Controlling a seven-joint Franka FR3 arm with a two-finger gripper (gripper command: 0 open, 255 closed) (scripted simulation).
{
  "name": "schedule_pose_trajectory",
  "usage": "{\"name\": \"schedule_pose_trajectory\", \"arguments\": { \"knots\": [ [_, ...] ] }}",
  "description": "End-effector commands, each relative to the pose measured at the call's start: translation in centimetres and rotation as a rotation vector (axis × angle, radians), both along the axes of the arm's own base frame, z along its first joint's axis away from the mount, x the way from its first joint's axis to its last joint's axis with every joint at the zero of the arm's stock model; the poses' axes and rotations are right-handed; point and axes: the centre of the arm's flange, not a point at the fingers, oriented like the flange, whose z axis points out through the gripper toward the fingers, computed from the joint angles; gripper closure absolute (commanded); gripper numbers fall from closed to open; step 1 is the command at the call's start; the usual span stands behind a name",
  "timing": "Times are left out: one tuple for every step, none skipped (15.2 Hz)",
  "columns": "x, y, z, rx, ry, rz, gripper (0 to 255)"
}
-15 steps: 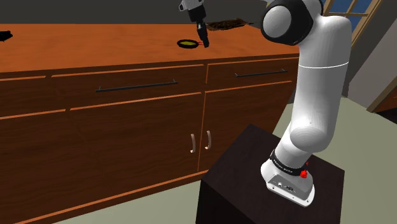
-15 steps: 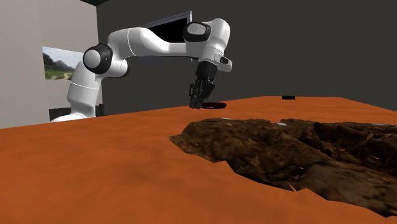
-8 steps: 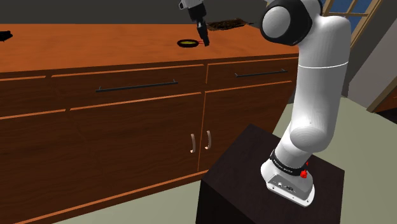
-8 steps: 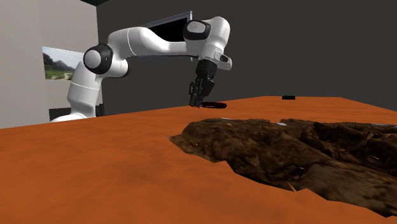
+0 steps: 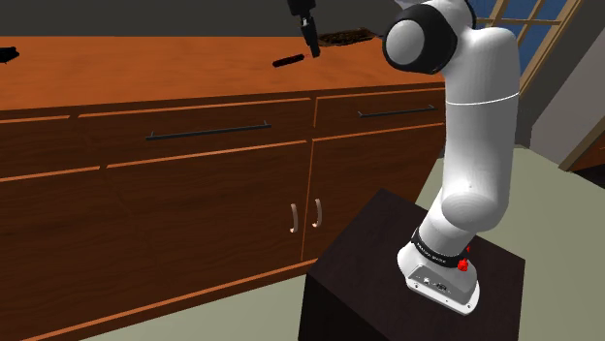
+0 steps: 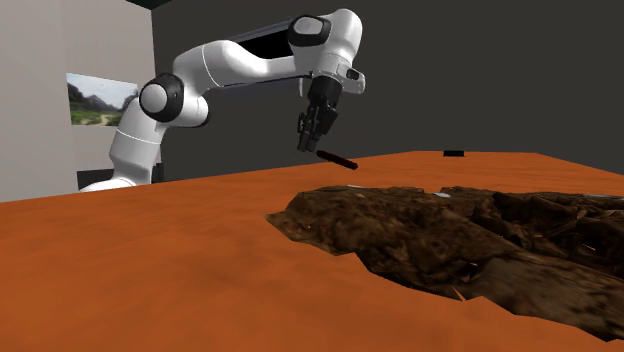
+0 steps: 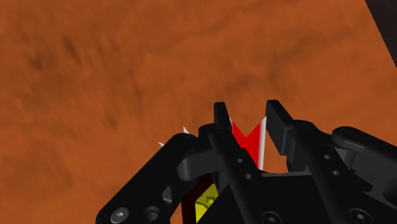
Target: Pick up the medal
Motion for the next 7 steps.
{"name": "schedule_pose_trajectory", "arguments": {
  "knots": [
    [0.0,0.0,1.2,0.0,0.0,0.0,255],
    [0.0,0.0,1.7,0.0,0.0,0.0,255],
    [0.0,0.0,2.3,0.0,0.0,0.0,255],
    [0.0,0.0,2.8,0.0,0.0,0.0,255],
    [0.0,0.0,3.3,0.0,0.0,0.0,255],
    [0.0,0.0,3.4,0.0,0.0,0.0,255],
    [0.0,0.0,3.4,0.0,0.0,0.0,255]
  ]
}}
